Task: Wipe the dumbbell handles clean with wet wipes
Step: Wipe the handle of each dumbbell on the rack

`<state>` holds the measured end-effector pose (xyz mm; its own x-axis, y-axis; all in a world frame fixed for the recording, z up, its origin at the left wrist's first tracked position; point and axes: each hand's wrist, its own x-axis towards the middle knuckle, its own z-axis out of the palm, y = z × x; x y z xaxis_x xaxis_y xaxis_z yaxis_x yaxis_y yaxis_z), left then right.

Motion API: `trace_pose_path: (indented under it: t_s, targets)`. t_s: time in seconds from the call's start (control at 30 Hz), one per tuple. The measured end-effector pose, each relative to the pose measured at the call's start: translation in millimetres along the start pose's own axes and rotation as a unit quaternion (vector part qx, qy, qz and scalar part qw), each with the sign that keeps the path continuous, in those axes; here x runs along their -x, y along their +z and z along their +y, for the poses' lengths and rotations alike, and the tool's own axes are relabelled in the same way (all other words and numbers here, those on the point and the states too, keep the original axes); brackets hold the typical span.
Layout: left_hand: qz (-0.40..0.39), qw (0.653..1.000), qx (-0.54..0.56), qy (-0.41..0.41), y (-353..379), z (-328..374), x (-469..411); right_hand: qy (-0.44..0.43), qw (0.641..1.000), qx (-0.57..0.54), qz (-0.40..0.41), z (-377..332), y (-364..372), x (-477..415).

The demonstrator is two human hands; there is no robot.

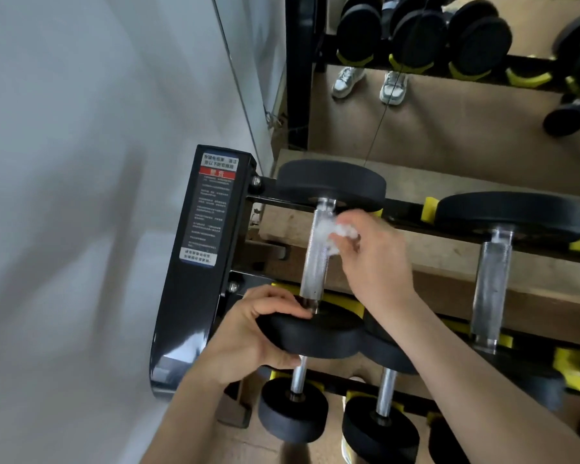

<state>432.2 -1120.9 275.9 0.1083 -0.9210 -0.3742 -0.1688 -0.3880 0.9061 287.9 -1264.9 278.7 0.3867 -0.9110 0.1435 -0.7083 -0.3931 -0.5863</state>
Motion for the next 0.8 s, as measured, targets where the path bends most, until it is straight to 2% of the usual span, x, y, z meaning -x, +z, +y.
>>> trace_pose_path:
  t_s: [0.03, 0.1, 0.17, 0.27, 0.3, 0.33, 0.43, 0.47, 0.5, 0.6, 0.63, 0.7, 0.77, 0.8]
  targets:
    - [-0.008, 1.000, -0.007, -0.004, 2.3, 2.8, -0.5, -0.019, 0.998, 0.007, 0.052, 3.6, 2.9, -0.7]
    - [-0.008, 0.999, -0.035, 0.005, 12.2, 9.0, -0.4, -0.012, 0.991, -0.065, 0.112, 7.1, 6.6, -0.3]
    - [0.007, 0.999, -0.034, 0.005, 18.0, 11.3, 0.8, -0.019, 0.990, -0.123, 0.071, 9.3, 10.7, 9.4]
    - [0.006, 1.000, -0.014, -0.015, 12.8, 10.8, 0.8, -0.096, 0.988, -0.091, -0.074, 12.3, 8.1, 35.9]
    - [0.002, 1.000, -0.018, -0.019, 12.0, 12.2, 0.8, -0.122, 0.985, -0.074, -0.098, 12.9, 4.6, 35.1]
    - [-0.001, 0.999, -0.029, -0.021, 12.8, 14.3, 0.8, -0.134, 0.985, -0.057, -0.094, 13.9, 1.6, 27.9]
    - [0.000, 0.999, -0.048, -0.022, 18.8, 15.3, 1.5, -0.117, 0.993, -0.036, 0.003, 17.2, -0.7, -2.2]
    - [0.004, 0.999, -0.044, -0.022, 19.4, 13.6, 2.8, -0.105, 0.993, -0.049, 0.009, 17.5, -0.7, -1.9]
    - [0.010, 0.999, -0.042, -0.019, 19.1, 12.2, 3.9, -0.102, 0.992, -0.070, -0.018, 17.3, -1.7, 4.7]
    - [0.024, 0.997, -0.078, -0.008, 21.6, 11.9, 6.8, -0.081, 0.967, -0.150, -0.187, 18.3, -8.8, 37.5]
    - [0.026, 0.994, -0.104, -0.001, 24.2, 14.1, 8.0, -0.059, 0.962, -0.172, -0.204, 21.3, -9.0, 38.9]
    - [0.021, 0.992, -0.126, 0.007, 26.5, 19.0, 13.1, 0.013, 0.972, -0.189, -0.139, 22.3, -5.5, 22.3]
    - [0.007, 0.995, -0.102, 0.011, 26.2, 26.3, 19.1, 0.077, 0.978, -0.191, -0.042, 20.0, -0.7, 4.7]
    - [0.010, 0.997, -0.082, 0.005, 27.6, 29.7, 20.5, 0.095, 0.976, -0.196, -0.020, 17.7, 1.0, 3.3]
